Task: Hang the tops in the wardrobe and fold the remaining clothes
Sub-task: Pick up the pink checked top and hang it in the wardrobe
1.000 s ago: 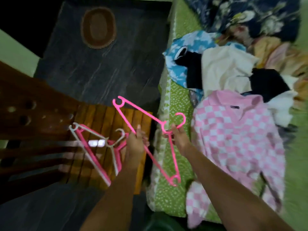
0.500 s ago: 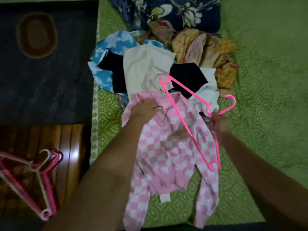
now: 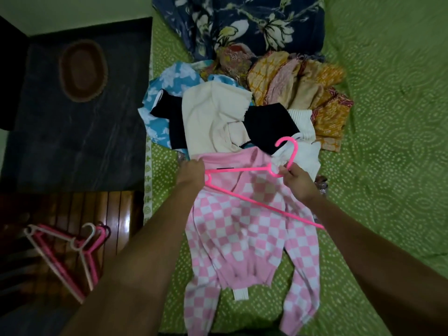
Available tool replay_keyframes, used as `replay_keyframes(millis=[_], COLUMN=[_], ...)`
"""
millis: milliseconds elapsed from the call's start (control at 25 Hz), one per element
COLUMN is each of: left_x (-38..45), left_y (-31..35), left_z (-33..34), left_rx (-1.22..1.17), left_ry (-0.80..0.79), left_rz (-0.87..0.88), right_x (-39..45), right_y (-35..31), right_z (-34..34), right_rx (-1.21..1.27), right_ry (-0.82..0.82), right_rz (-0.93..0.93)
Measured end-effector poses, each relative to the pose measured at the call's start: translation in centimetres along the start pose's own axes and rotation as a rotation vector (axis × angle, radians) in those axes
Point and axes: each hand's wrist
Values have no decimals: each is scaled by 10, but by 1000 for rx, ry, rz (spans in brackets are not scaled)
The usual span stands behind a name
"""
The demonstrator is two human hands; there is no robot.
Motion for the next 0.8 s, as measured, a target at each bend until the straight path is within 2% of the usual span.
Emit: replay_keyframes(millis=[160,280,440,520,600,640,720,800], left_x=[-22,-47,-66,-65,-63,-63,-69,-77], left_y=[29,44,10,-13,-26,-24,-6,14], left_z=[-26,-28,-22,-15,-11,-12,-20,-27], left_rx=[-136,-392,-759,-722,-567,-574,-619,-644], left_ry=[-16,-20,-94,-83,-57,-43,-27,63], left_rz=[-36,-62,46,0,81,144,223,192], right_x=[11,11,3,1,-1,-3,-10,-27], right_y=[-60,-75,-84,-86,-88,-89,-87,-77], right_z=[33,59,68,58,48,45,42,38], right_rx=[-253,-416,-369,-307,-174,-137,-205,-386], right_ry=[-132,-235,-287,-277,-282,-273,-122,273], right_rz=[-151,-94,-98,-123,-145,-161,-216,-222])
Point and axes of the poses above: each hand's wrist, its own x-axis towards the middle knuckle, its own z-axis out of the palm, y = z × x, and after that the axes turned 2 degrees about -z, right-handed
